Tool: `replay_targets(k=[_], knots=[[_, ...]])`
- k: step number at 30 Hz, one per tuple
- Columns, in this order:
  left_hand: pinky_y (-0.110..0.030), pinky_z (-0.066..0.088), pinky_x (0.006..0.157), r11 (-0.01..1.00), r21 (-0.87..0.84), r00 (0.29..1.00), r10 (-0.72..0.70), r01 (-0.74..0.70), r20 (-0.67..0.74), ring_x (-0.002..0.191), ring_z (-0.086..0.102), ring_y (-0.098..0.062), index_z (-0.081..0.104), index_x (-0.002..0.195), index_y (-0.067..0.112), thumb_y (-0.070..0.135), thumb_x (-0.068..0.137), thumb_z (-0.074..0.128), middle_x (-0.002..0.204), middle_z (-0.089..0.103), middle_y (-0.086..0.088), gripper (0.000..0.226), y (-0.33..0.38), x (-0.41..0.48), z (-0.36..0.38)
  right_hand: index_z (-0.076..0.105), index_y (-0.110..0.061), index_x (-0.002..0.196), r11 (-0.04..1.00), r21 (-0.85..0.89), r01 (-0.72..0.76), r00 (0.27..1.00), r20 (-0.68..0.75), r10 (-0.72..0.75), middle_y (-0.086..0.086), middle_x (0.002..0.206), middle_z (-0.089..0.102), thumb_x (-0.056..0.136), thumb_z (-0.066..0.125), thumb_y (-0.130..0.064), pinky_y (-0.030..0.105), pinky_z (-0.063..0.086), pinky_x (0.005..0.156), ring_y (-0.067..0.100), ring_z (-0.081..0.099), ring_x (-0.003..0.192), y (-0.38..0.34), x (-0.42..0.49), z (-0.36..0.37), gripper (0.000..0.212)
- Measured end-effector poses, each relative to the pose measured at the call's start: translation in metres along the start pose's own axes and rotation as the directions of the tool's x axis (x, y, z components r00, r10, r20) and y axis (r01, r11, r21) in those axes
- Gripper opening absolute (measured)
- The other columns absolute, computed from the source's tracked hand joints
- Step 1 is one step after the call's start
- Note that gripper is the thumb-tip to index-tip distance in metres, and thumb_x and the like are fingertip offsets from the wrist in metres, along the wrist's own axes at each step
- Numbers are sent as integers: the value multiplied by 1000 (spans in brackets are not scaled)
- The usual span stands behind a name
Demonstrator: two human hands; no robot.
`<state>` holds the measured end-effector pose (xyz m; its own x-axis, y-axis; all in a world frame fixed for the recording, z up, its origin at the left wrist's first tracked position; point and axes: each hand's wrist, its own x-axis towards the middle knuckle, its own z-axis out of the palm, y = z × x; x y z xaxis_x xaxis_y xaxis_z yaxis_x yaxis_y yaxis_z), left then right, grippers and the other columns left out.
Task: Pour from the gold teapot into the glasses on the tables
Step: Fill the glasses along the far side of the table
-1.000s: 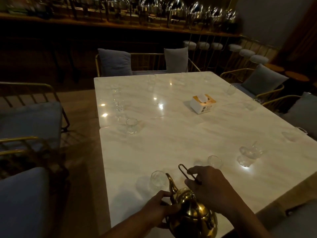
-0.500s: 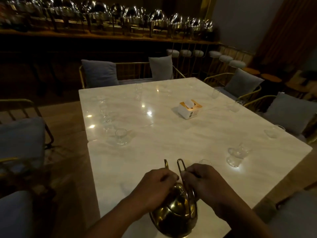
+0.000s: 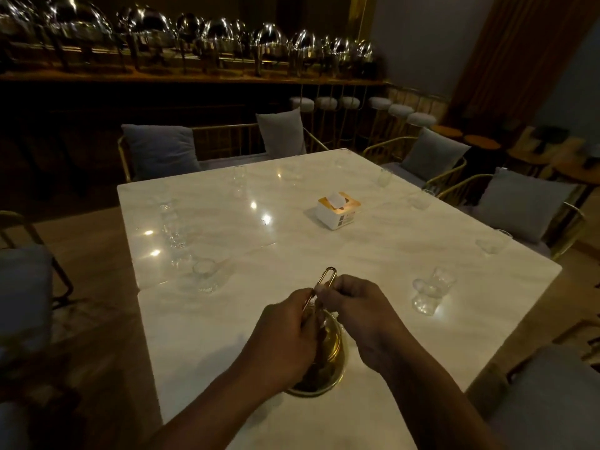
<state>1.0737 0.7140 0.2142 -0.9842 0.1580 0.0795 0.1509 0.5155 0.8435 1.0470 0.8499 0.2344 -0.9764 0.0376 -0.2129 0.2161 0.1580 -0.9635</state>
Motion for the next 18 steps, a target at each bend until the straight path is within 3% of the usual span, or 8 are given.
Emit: replay_targets(k=[3,7,10,13,14,16,18], knots=[[-17,53,78,996,92,998,8,-3,-55,93,67,-10,53,134,25,24,99,53,109,71,4,35,1,20,10,66,-15,71,1000,8,10,999,39,-11,5,74,70,93,69,-23,28,46,67,11,62,68,3,16,-12,23],[-10,46,66,988,142,995,-39,52,-91,78,64,-7,58,125,25,27,97,56,89,65,10,28,1,43,25,73,-13,89,999,-26,47,993,110,-44,10,91,75,97,64,-25,29,50,73,14,66,80,23,37,-35,17],[-15,51,74,976,201,992,-58,79,-109,88,64,-8,57,124,24,28,98,54,99,67,7,27,-3,53,39,72,-20,92,997,-16,74,993,89,-73,0,92,74,97,62,-20,27,53,77,13,68,90,56,50,-54,12],[-20,54,81,964,245,990,-80,107,-120,94,63,-7,56,121,24,29,98,52,106,67,7,24,-5,61,54,67,-21,91,995,-79,-58,998,-18,57,-3,93,70,94,66,-20,27,49,75,18,66,96,103,68,-68,3],[-19,54,82,961,250,989,-88,117,-122,94,63,-6,56,120,26,29,98,52,105,67,9,22,-4,63,57,65,-24,97,988,-91,-126,992,-15,125,-2,100,69,93,68,-24,28,48,75,19,64,99,116,73,-71,5],[-14,53,82,959,255,989,-97,124,-115,95,63,-3,57,117,30,29,98,52,104,66,14,19,-2,65,62,58,-30,116,967,-78,-242,965,79,248,0,117,63,90,71,-33,30,49,80,17,61,105,140,82,-75,29],[-9,51,77,962,247,988,-89,118,-123,94,63,1,57,112,34,27,97,54,99,67,17,16,-1,69,66,49,-36,131,951,1,-308,934,192,302,3,131,56,84,73,-44,37,51,94,19,59,113,158,89,-79,54]])
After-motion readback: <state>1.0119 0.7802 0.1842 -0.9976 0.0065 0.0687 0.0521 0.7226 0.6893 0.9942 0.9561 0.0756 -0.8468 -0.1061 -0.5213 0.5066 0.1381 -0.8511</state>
